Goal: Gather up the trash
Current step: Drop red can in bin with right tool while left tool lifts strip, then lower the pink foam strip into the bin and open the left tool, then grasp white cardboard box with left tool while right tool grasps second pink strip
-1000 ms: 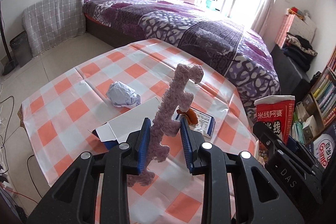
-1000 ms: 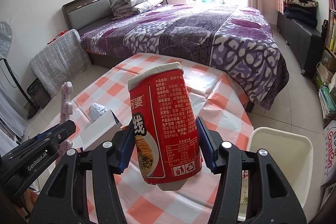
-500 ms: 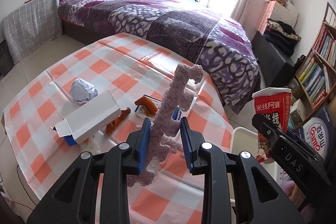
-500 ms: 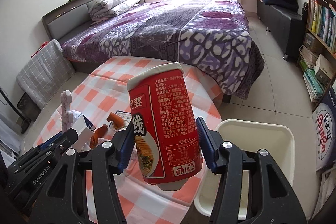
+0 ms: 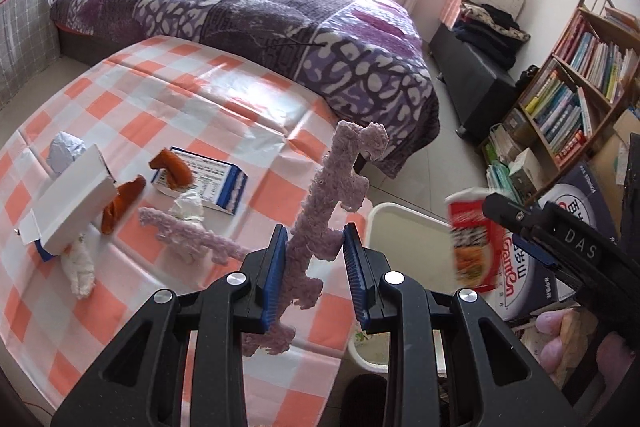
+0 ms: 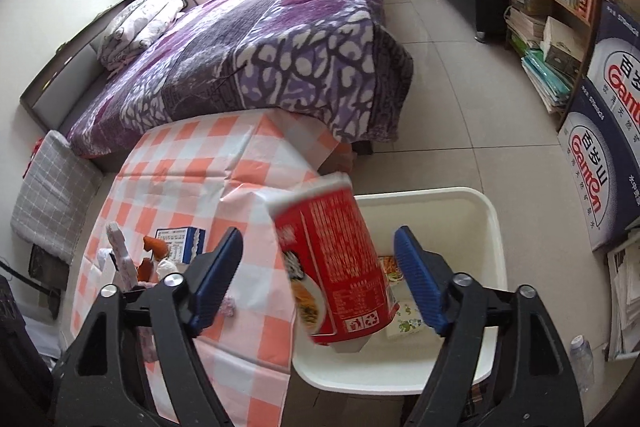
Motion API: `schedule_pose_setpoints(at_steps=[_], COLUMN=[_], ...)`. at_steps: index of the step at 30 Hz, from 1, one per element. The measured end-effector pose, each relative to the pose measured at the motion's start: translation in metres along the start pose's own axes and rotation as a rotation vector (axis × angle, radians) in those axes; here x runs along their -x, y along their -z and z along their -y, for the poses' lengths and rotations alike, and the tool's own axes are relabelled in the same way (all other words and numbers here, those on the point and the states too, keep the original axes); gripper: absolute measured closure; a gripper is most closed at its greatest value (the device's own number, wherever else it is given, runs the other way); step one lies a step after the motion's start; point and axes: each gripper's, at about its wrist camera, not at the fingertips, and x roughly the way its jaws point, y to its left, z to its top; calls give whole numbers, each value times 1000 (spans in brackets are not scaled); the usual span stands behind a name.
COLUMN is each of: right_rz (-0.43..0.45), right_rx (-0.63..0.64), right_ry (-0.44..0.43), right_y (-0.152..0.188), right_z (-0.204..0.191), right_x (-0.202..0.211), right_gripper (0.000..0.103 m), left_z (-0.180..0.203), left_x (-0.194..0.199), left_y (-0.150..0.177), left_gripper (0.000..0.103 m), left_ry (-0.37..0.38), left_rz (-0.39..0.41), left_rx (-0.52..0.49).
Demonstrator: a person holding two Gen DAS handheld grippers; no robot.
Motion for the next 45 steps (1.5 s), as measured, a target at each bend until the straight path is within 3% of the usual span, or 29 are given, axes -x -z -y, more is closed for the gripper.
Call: schedule_pose_setpoints(at_steps=[16,18,19,20,26,31,38,45], right_rz=[47,53,56,59,60,50,8,-48], right_rx=[-178,-196,-204,-211,-215,-170,-119,-26], right_ry=[19,15,13,13,11,17,24,25], right_y=[-23,-25,-26,-26,-27,-25,-15,-2], right_z=[76,81,83,84,84,66,33,-9], right_x=[15,16,18,18,18,15,2,-16], right_gripper=[22,22,22,22,19,15,10,7], left_z=[67,74,75,75,69,56,20,-33], left_x=[-50,-55,-56,-57,-56,-49,-43,-37], left_y=[21,22,22,21,19,17,12,-6], left_gripper=[72,66,49,40,40,34,21,20], left_ry=[145,193,209,219,197,143,-27,-305], left_rz=[-144,-162,-167,-166,-166,-156,-166,-167], left_rx=[-63,-55,-44,-33,-27,-27,-88,-171])
